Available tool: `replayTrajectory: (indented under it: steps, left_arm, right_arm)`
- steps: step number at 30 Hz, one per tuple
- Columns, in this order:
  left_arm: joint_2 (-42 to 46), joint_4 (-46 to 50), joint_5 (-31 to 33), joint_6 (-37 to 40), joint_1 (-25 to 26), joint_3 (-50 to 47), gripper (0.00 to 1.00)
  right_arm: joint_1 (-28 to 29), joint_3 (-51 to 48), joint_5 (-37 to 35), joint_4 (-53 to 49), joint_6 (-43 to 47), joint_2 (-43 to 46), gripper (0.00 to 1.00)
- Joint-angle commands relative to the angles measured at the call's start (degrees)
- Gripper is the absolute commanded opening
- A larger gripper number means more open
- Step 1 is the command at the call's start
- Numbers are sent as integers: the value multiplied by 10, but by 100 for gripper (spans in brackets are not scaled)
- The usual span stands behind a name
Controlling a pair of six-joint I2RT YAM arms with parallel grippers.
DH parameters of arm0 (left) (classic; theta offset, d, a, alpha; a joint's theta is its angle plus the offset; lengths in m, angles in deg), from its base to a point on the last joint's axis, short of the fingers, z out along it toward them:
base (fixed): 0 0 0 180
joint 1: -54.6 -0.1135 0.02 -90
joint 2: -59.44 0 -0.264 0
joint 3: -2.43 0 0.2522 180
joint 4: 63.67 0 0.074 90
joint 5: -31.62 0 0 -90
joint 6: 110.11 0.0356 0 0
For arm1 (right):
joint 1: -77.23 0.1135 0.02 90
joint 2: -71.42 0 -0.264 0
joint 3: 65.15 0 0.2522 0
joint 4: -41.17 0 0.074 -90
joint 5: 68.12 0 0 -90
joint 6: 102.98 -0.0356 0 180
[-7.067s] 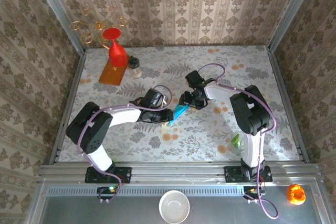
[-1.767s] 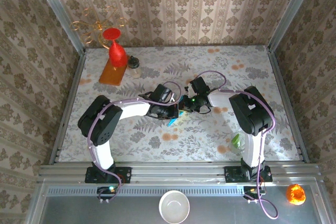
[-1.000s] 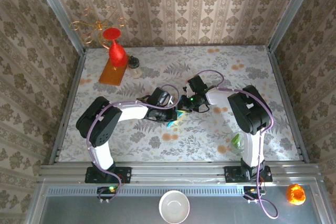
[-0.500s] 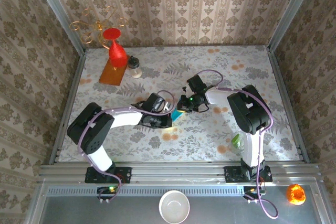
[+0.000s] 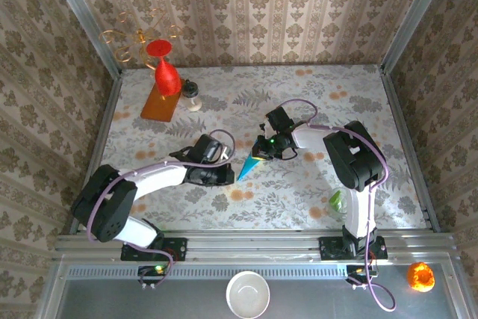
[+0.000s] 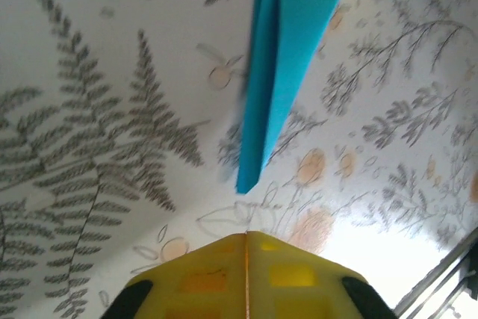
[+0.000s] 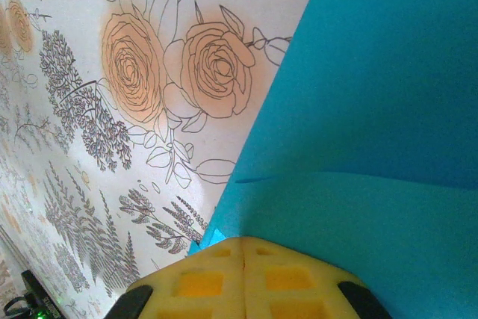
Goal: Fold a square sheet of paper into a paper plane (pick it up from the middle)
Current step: Fold the wing for the fifth time at the center of the table.
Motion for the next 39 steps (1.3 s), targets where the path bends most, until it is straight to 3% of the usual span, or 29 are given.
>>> replayTrajectory:
  steps: [1, 4, 8, 16, 28, 39]
  left_arm:
    - [-11, 12, 56, 22, 13, 35, 20]
    - [-43, 13, 73, 37, 19, 62, 30]
    - [-87, 23, 77, 55, 32, 97, 35]
    - [-115, 56, 89, 70, 45, 110, 37]
    - [-149, 60, 66, 65, 44, 112, 19]
    - [-152, 58, 62, 63, 42, 104, 18]
  right_arm:
    - [-5, -6, -55, -60, 0, -36, 9]
    - [-5, -2, -47, -55, -5, -36, 9]
    - [-5, 3, -44, -55, -7, -35, 10]
    - [-5, 4, -42, -51, -9, -33, 12]
    - [-6, 6, -42, -52, -9, -35, 13]
    - [-10, 8, -9, -30, -12, -8, 15]
